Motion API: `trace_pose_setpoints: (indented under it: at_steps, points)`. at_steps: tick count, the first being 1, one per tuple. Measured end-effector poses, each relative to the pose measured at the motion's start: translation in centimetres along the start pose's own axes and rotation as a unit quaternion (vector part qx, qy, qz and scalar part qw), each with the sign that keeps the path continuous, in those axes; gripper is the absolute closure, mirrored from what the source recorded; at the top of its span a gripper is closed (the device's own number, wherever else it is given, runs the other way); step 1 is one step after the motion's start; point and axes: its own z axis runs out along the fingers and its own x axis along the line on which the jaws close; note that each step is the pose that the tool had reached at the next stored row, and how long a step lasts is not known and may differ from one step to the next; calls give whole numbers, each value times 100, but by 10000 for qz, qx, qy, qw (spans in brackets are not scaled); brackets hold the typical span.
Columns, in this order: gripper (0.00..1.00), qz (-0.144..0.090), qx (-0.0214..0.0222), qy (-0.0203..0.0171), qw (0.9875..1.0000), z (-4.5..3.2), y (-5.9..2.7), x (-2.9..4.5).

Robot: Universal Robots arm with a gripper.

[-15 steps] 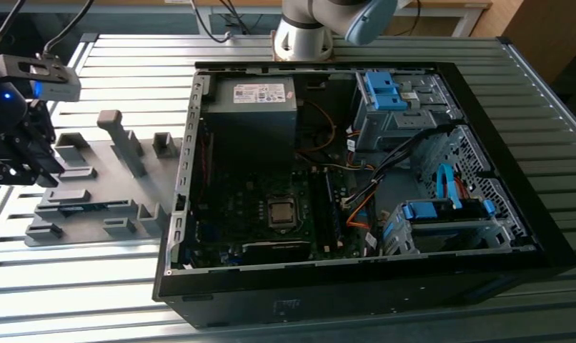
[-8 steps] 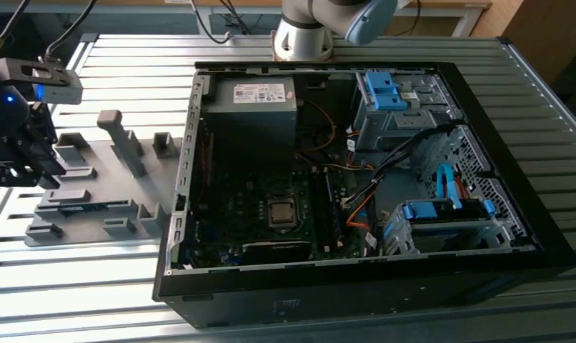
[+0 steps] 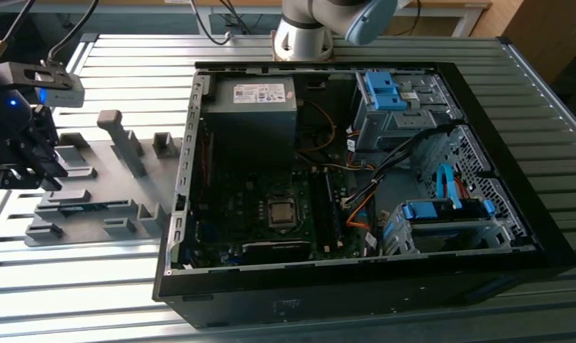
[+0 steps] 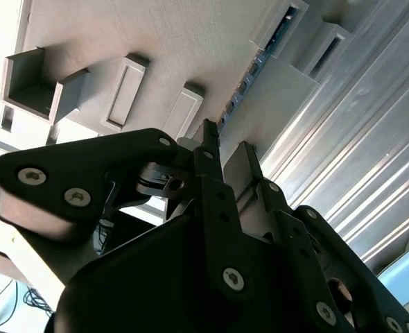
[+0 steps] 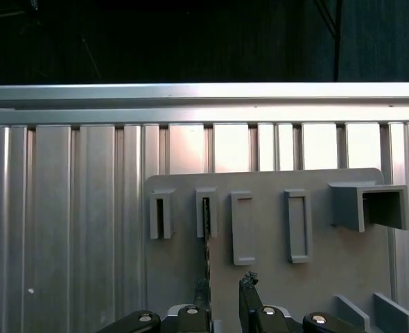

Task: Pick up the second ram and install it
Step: 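Pick up the second ram and move it above second insertion slot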

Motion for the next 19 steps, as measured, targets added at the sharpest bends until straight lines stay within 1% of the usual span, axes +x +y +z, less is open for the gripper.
trace_pose_setpoints:
  at_steps: [6, 19]
  points:
    - [69, -3, -1, 0, 10000, 57, -2, 20]
    - [69, -12, 0, -1, 10000, 287, -6, 47]
